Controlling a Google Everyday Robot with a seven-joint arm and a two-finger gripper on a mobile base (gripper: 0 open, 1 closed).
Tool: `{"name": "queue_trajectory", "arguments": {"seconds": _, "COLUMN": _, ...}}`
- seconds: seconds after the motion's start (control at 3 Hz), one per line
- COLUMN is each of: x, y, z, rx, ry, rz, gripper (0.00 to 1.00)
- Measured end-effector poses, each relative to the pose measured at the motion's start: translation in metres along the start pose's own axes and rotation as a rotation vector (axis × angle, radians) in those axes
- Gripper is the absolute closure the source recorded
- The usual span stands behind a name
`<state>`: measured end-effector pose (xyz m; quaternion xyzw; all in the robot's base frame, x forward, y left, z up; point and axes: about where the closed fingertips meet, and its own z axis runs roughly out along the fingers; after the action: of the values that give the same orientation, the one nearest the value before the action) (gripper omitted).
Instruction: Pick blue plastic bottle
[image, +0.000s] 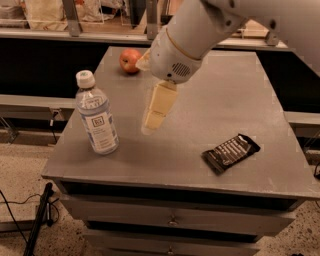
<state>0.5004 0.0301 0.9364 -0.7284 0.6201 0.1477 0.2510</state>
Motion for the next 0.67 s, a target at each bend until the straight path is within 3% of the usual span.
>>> {"name": "queue_trajectory", "arguments": {"seconds": 0.33, "x": -0.001, "y": -0.007, "z": 0.018, "rx": 0.039, "ry": -0.250, "rz": 0.003, "gripper": 0.00}}
{"name": "queue_trajectory", "arguments": {"seconds": 0.67, "x": -0.019, "y": -0.009, "z": 0.020, "rx": 0.053, "ry": -0.513, "rz": -0.012, "gripper": 0.00}}
